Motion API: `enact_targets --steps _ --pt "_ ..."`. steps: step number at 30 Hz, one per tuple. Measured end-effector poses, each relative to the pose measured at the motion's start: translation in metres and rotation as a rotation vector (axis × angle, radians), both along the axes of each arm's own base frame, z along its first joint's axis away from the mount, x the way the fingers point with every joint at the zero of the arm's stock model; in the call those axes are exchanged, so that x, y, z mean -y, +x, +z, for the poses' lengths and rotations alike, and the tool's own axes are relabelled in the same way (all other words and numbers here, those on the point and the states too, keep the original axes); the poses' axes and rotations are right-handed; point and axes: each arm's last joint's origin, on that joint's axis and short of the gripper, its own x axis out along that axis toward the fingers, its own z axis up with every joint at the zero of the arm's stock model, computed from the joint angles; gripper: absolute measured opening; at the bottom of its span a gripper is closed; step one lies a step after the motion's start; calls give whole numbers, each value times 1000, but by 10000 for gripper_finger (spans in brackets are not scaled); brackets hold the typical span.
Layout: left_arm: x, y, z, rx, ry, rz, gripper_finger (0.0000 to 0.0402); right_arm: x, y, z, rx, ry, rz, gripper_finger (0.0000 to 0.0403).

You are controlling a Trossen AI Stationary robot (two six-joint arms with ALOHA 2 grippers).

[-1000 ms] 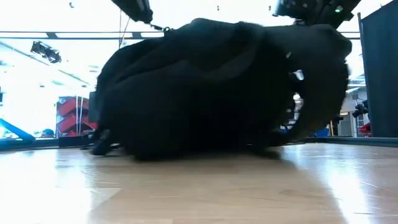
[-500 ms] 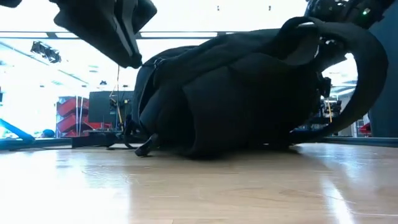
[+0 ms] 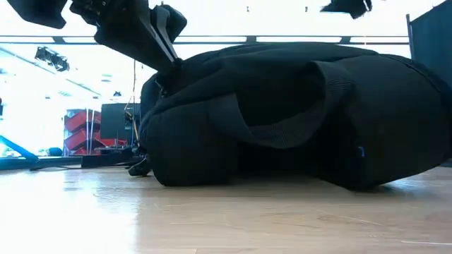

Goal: Unpack backpack
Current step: Close the black backpack

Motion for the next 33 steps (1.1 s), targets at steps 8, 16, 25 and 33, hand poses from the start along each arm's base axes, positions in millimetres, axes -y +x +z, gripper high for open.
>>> enact_targets --steps 8,16,25,33 --pt "-8 8 7 36 10 7 0 -37 77 -44 -64 -70 120 257" --pt "-7 10 12 56 11 1 0 -68 149 -59 -232 -193 141 241" --pt "-6 12 16 97 19 -6 0 -62 184 -78 -497 -249 66 198" --pt "0 3 17 83 76 27 0 -53 158 -49 -553 -220 -28 7"
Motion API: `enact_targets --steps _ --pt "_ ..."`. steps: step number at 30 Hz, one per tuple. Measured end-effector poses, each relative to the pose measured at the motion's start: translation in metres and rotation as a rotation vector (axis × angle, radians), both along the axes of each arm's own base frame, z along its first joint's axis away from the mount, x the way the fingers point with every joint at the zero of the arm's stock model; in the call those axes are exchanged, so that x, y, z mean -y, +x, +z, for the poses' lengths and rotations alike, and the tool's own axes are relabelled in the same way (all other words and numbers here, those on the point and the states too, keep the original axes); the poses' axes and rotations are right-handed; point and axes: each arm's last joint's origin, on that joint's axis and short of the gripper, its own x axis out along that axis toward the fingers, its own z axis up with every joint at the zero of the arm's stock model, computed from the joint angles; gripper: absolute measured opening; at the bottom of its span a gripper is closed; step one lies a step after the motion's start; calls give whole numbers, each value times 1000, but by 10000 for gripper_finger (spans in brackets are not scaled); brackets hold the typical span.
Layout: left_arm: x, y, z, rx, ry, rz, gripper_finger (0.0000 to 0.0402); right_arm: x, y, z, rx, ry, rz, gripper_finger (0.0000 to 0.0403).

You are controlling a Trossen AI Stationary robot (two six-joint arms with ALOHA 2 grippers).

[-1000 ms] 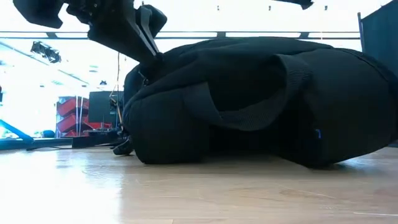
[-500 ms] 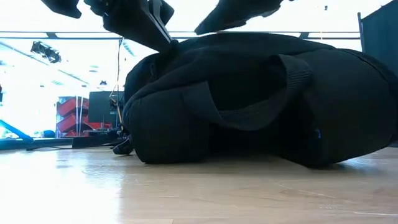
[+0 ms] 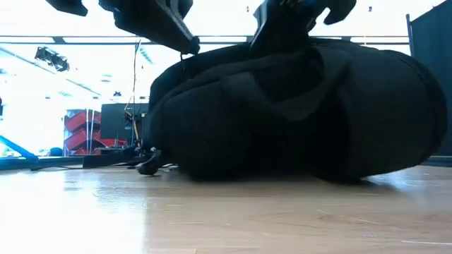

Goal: Unpack backpack
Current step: Close the black backpack

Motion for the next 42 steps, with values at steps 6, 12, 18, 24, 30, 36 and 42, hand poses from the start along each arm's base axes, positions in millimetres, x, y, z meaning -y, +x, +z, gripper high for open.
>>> enact_targets --steps 6,12,18,24,30,36,42 --pt "-1 -19 6 -16 64 141 0 -5 -44 40 40 -22 -73 0" --pt "-12 -25 -16 -69 90 205 0 -17 -88 74 145 -15 -101 0" --pt "-16 -19 -26 3 43 169 0 -24 -105 90 254 5 -128 0" --pt "-16 -7 -7 75 69 88 0 -40 -57 73 281 43 79 16" --pt "-15 -6 -3 68 81 76 0 -41 -6 23 210 -49 171 109" --pt "-14 -4 5 74 102 55 0 -27 29 -2 165 -76 88 241" --pt "-12 -1 14 95 115 35 0 -3 53 -39 -5 -124 -23 324"
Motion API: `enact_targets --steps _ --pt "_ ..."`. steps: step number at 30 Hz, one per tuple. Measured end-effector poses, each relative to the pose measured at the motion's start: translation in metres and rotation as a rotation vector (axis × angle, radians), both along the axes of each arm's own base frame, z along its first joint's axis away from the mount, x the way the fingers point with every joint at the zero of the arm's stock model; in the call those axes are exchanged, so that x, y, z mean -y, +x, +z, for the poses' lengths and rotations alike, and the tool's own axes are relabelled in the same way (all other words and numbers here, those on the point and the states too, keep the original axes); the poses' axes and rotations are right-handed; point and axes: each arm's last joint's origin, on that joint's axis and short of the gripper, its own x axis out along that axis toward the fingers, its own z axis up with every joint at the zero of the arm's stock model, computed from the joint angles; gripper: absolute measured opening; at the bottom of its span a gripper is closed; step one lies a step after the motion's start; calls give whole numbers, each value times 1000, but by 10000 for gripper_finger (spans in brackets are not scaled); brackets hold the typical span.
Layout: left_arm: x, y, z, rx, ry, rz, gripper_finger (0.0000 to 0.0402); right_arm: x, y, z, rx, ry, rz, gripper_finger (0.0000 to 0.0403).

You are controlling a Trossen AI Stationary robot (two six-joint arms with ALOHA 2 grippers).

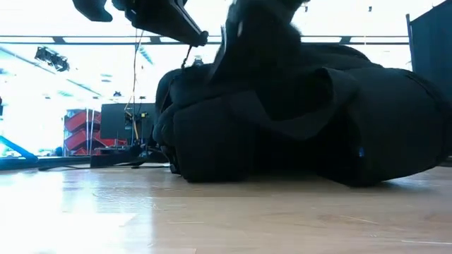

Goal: Unpack backpack
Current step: Close the black backpack

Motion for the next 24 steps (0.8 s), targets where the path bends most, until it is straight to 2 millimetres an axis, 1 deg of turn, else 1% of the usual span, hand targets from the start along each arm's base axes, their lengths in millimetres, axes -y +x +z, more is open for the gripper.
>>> enact_targets --steps 2,3,4,5,6,7,9,10,11,15,20,24 --pt "0 0 1 2 4 -5 0 8 4 -7 -23 1 -43 326" --pt "0 0 1 0 5 -4 0 10 4 -7 -29 -1 -55 316" --pt "0 0 1 0 5 -4 0 11 3 -8 -38 -3 -63 297" --pt "0 0 1 -2 5 -5 0 12 3 -8 -39 0 -72 269" --pt "0 0 1 -5 6 -5 0 13 3 -7 -38 1 -78 232" --pt "0 0 1 -6 6 -5 0 13 1 -5 -41 -1 -81 189" --pt "0 0 1 -6 2 -3 0 14 -2 3 -32 0 -82 86" --pt "0 0 1 -10 -3 1 0 15 -4 6 -28 1 -82 44" --pt "0 -1 0 -17 -6 4 0 15 -5 10 -24 0 -85 25" --pt "-2 -4 -4 -59 -16 47 0 12 -18 23 -31 -1 -98 4" --pt "-7 -10 -9 -104 17 149 0 -4 -42 45 -12 7 -108 1" --pt "-9 -12 -18 -111 27 161 0 -15 -65 65 14 13 -124 1"
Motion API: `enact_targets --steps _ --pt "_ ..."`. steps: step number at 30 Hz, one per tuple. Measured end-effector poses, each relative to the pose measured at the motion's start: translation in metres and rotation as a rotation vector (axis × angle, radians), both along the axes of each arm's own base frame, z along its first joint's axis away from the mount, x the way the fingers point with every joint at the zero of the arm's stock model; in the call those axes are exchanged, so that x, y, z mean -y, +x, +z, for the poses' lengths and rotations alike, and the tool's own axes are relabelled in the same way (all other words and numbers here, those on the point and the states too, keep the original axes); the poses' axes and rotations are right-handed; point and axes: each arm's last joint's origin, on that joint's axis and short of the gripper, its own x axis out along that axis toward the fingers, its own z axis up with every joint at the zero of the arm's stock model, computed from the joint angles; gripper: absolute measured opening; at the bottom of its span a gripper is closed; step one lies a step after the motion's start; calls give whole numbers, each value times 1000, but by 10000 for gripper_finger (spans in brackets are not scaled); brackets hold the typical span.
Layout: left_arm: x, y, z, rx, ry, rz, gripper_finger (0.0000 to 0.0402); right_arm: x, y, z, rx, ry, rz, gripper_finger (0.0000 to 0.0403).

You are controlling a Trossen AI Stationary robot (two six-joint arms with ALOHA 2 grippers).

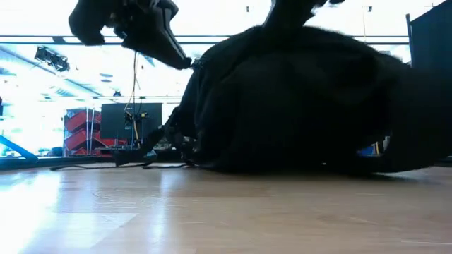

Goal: Unpack backpack
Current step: Close the black backpack

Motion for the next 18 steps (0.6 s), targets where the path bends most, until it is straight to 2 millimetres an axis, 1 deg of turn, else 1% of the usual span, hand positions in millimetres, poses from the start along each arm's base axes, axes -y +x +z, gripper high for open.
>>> enact_targets --steps 5,11,14,18 --pt "-13 -4 -24 -14 -21 45 0 -7 -25 20 42 11 -34 0" --pt "-42 -12 -57 -65 -96 171 0 -11 -47 41 105 38 -45 0" --pt "-55 -16 -67 -86 -141 234 0 -11 -56 49 136 37 -58 0" --pt "-69 -18 -75 -96 -196 283 0 -10 -65 54 160 37 -83 0"
